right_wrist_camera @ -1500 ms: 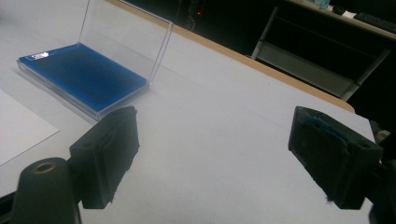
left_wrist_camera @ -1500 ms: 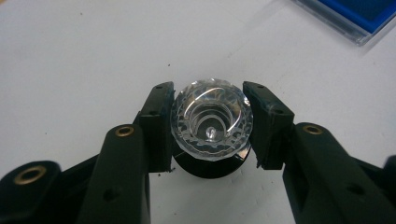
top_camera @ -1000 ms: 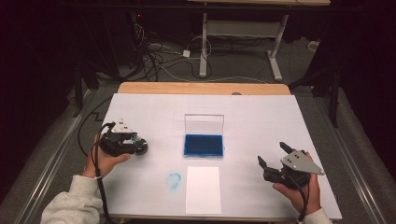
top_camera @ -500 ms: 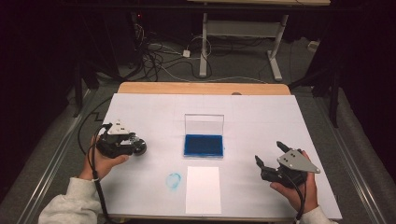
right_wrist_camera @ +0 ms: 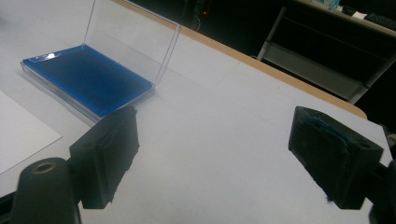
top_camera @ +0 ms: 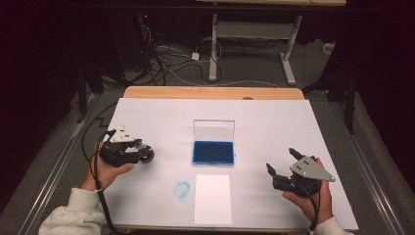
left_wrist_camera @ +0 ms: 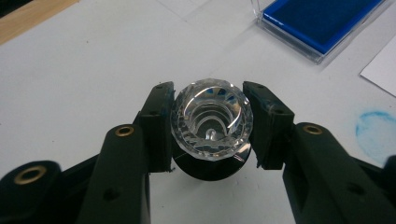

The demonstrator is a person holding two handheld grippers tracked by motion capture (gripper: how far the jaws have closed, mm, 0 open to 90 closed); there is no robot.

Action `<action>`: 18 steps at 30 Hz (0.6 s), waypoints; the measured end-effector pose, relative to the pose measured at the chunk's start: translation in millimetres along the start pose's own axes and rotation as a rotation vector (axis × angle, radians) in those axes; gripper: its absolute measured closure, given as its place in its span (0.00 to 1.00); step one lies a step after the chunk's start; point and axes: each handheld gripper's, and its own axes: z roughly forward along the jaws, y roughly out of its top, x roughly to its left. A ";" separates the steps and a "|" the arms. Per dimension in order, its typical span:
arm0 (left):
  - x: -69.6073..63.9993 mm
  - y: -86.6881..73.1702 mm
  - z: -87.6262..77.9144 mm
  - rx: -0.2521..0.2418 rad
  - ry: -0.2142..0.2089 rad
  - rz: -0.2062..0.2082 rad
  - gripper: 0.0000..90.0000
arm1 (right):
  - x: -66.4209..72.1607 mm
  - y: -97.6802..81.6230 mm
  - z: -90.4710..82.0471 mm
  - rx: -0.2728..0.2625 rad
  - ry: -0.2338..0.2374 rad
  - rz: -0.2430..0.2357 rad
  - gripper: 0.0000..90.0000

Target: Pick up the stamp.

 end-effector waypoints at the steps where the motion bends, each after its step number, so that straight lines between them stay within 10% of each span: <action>1: -0.9 0.8 -0.5 0.001 -0.004 0.004 0.61 | 0.0 -0.2 -0.4 -0.001 0.000 -0.006 0.18; 18: -12.8 15.6 -0.3 -0.037 -0.044 0.049 0.61 | -1.7 -3.3 -2.4 0.009 -0.003 0.008 0.18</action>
